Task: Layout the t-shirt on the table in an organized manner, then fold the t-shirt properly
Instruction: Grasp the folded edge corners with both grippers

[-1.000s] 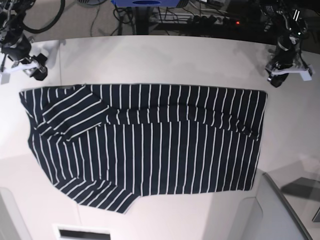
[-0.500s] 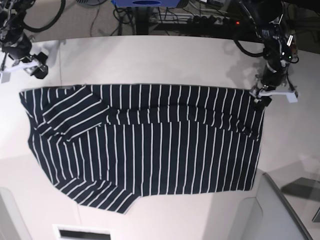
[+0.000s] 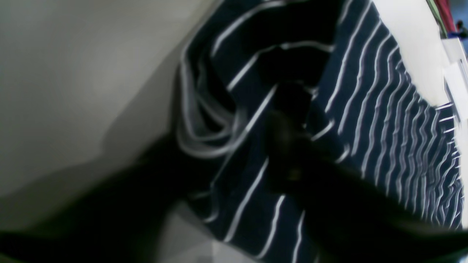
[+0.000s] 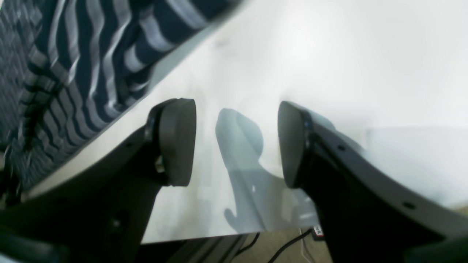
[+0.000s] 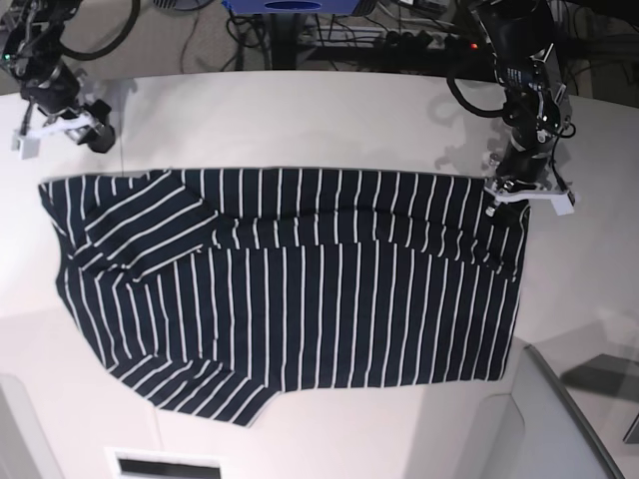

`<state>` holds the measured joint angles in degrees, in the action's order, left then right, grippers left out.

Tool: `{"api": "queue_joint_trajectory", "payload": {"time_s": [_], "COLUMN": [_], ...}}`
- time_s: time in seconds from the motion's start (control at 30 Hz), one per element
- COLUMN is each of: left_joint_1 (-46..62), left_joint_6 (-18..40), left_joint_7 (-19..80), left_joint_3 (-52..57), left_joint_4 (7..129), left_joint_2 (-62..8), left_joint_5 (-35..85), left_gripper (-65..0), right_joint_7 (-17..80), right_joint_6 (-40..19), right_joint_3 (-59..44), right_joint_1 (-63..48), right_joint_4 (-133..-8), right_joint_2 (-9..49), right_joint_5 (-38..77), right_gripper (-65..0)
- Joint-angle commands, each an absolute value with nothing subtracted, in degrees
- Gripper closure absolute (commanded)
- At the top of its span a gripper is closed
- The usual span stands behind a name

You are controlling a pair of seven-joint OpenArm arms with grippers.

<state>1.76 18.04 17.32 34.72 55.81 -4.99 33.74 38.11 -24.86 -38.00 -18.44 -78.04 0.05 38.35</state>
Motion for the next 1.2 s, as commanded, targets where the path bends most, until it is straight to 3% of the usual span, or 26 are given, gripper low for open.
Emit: {"api": "queue_joint_trajectory", "payload": {"time_s": [0.0,0.07,0.1,0.3,0.43,0.57,0.87,0.97,1.17], "left_joint_1": [1.89,1.80,1.80,1.80,1.89,1.98,1.80,1.89,1.89], "left_joint_6": [16.57,16.57,16.57,16.57,16.57,16.57,16.57,16.57,16.57], "left_joint_7": [20.88,20.88,20.88,20.88,20.97,20.97,20.97,20.97,20.97], "left_joint_3": [34.51,34.51,34.51,34.51,34.42,34.24,34.24,34.42,34.51], "left_joint_4": [55.52,55.52,55.60,55.87,56.04,56.04,56.04,56.04,56.04], "left_joint_2": [-5.32,-5.32,-5.41,-5.49,-5.49,-6.29,-6.64,-6.64,-6.64], "left_joint_5": [32.22,32.22,32.22,32.22,32.22,32.22,32.22,32.22,32.22], "left_gripper": [-11.5,-0.8,0.0,0.0,0.0,0.0,0.0,0.0,0.0], "right_joint_7": [38.37,39.96,40.57,45.32,50.07,48.31,43.56,42.77,42.33], "right_joint_6": [-25.27,-25.27,-25.27,-25.45,-25.54,-25.27,-25.27,-25.27,-25.27], "right_joint_3": [-38.29,-40.75,-42.15,-47.52,-46.90,-49.10,-49.36,-49.27,-49.27], "right_joint_1": [-17.89,-16.57,-15.78,-9.19,-6.81,-5.41,-1.27,-0.92,-0.13], "right_joint_4": [-78.20,-76.88,-75.74,-66.42,-65.01,-63.60,-57.45,-57.45,-57.45], "right_joint_2": [0.57,0.57,0.57,4.88,6.99,7.16,7.25,7.25,7.25], "right_joint_5": [38.90,41.27,42.59,44.62,44.53,44.35,44.35,44.35,44.35], "right_gripper": [-34.2,-34.2,-34.2,-35.3,-45.2,-50.6,-50.7,-48.6,-32.4]}}
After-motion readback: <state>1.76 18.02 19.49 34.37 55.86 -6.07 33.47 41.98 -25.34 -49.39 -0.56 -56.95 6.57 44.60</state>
